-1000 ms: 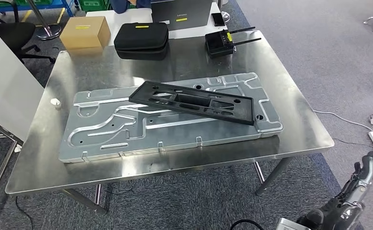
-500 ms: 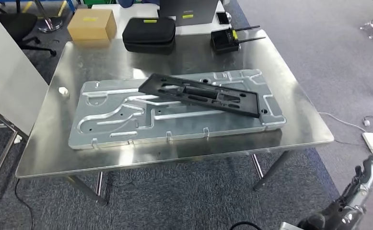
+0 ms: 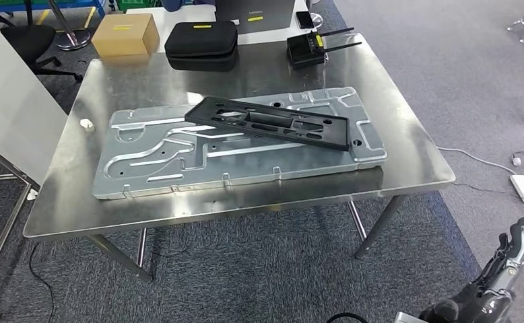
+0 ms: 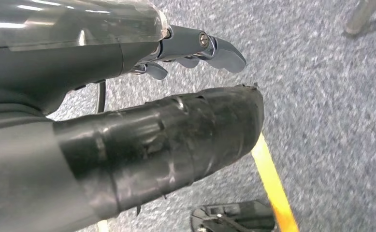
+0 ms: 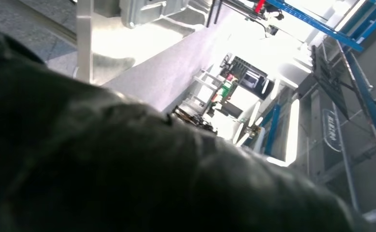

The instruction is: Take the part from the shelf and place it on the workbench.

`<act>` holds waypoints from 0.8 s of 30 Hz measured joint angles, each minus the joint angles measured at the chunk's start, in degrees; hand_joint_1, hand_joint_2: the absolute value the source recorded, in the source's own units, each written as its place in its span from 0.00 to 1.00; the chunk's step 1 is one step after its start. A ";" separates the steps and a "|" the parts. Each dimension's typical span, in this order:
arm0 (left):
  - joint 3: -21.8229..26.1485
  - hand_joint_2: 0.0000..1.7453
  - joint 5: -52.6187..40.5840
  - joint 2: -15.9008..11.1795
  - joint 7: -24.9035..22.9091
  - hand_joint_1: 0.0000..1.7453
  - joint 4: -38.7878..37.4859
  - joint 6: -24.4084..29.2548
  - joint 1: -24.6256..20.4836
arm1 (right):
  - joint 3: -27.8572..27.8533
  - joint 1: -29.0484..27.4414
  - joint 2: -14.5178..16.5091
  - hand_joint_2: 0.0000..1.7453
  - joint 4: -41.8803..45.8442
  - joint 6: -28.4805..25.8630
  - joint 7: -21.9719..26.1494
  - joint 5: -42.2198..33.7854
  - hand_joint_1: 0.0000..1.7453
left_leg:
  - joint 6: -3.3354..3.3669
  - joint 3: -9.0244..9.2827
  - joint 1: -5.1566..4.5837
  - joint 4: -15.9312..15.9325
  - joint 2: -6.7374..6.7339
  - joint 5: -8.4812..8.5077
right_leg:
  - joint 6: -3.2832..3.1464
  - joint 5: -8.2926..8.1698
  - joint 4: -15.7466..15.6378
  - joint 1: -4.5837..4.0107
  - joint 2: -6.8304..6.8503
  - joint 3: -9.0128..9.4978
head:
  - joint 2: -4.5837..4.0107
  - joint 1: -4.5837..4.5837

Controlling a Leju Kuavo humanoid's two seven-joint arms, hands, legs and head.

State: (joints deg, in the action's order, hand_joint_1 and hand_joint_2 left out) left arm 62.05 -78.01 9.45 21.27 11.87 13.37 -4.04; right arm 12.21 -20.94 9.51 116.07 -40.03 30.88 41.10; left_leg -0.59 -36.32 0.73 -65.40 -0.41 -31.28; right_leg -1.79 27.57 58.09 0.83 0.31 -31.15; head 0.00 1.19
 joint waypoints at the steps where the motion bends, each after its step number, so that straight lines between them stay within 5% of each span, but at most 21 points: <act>1: 0.00 0.00 -0.04 0.01 -0.01 0.00 0.00 0.01 0.02 | -0.01 0.00 0.06 0.00 -0.02 0.00 -0.01 -0.02 0.00 | -0.16 -1.39 0.02 -3.94 0.00 -2.28 | -0.14 -0.35 0.12 -0.08 0.04 -0.62 | 0.00 -0.02; 3: 0.00 0.00 -0.10 0.02 -0.02 0.00 0.00 0.01 0.05 | -0.02 -0.01 0.12 0.00 -0.07 0.01 -0.03 -0.08 0.00 | -0.34 -2.37 0.02 -8.67 -0.01 -4.31 | -0.11 -0.97 0.51 -0.22 0.09 -1.89 | 0.00 -0.03; 4: 0.00 0.00 -0.13 0.01 -0.03 0.00 0.00 0.01 0.05 | -0.03 -0.01 0.15 0.00 -0.09 0.01 -0.04 -0.10 0.00 | -0.30 -1.24 0.02 -7.79 -0.01 -3.72 | -0.02 -1.21 0.75 -0.25 0.07 -2.43 | 0.00 -0.03; 8: 0.00 0.00 -0.14 -0.09 -0.08 0.00 0.01 0.05 -0.13 | -0.10 0.00 0.36 0.00 -0.11 0.01 -0.04 -0.11 0.00 | 0.56 7.70 -0.24 6.54 0.08 0.61 | 0.84 -1.94 1.70 -0.39 0.05 -3.69 | 0.00 -0.01; 12: 0.00 0.00 -0.17 -0.08 -0.13 0.00 0.02 0.08 -0.06 | -0.17 -0.01 0.53 0.00 -0.11 0.00 -0.04 -0.12 0.00 | 1.82 7.65 -0.36 8.02 0.03 1.92 | 2.28 -2.54 1.74 -0.41 -0.01 -3.96 | 0.00 0.03; 13: 0.00 0.00 -0.17 -0.07 -0.14 0.00 0.02 0.08 -0.06 | -0.20 -0.04 0.58 0.00 -0.11 0.00 -0.04 -0.13 0.00 | 2.26 7.35 -0.23 8.19 -0.09 2.45 | 2.62 -1.55 2.60 -0.36 -0.10 -4.36 | 0.00 0.08; 15: 0.00 0.00 -0.17 -0.06 -0.15 0.00 0.02 0.08 -0.11 | -0.25 -0.11 0.61 0.00 -0.11 0.00 -0.04 -0.17 0.00 | 2.95 6.49 -0.06 8.39 -0.33 3.46 | 3.22 2.94 7.61 -0.13 -0.25 -6.19 | 0.00 0.13; 17: 0.01 0.00 -0.17 -0.08 -0.15 0.00 0.02 0.08 -0.10 | -0.28 -0.13 0.61 0.00 -0.13 0.00 -0.04 -0.24 0.00 | 3.16 5.46 -0.13 8.27 -0.38 4.23 | 3.66 7.35 14.72 0.00 -0.24 -8.30 | 0.00 0.15; 18: 0.02 0.00 -0.17 -0.08 -0.16 0.00 0.02 0.07 -0.08 | -0.28 -0.15 0.61 0.00 -0.13 0.01 -0.06 -0.27 0.00 | 3.13 4.94 -0.15 8.17 -0.40 4.56 | 3.78 8.07 16.72 0.02 -0.24 -8.50 | 0.00 0.15; 20: 0.02 0.00 -0.17 -0.06 -0.16 0.00 0.02 0.06 -0.04 | -0.30 -0.17 0.61 0.00 -0.14 0.01 -0.10 -0.28 0.00 | 2.93 4.06 -0.16 7.88 -0.37 5.05 | 3.74 6.29 14.12 0.03 -0.23 -5.52 | 0.00 0.15; 22: 0.02 0.00 -0.17 0.01 -0.15 0.00 0.02 0.05 -0.03 | -0.30 -0.14 0.61 0.00 -0.13 0.01 -0.13 -0.29 0.00 | 2.60 3.49 -0.19 7.45 -0.30 5.34 | 3.25 3.72 5.70 -0.06 -0.24 0.10 | 0.00 0.15; 24: 0.02 0.00 -0.17 0.07 -0.15 0.00 0.02 0.05 -0.06 | -0.31 -0.16 0.63 0.00 -0.11 -0.01 -0.14 -0.29 0.00 | 2.05 3.21 -0.29 7.18 -0.25 5.68 | 2.53 2.72 0.78 -0.39 -0.27 2.83 | 0.00 0.15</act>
State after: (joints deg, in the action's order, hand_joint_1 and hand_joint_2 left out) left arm 62.07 -78.18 9.52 21.11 11.89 13.42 -4.10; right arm 11.90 -21.10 10.15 115.96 -40.03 30.74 40.81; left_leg 1.46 -33.11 0.44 -58.22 -0.66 -25.60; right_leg 0.74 30.30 58.87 0.43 0.04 -28.32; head 0.00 1.34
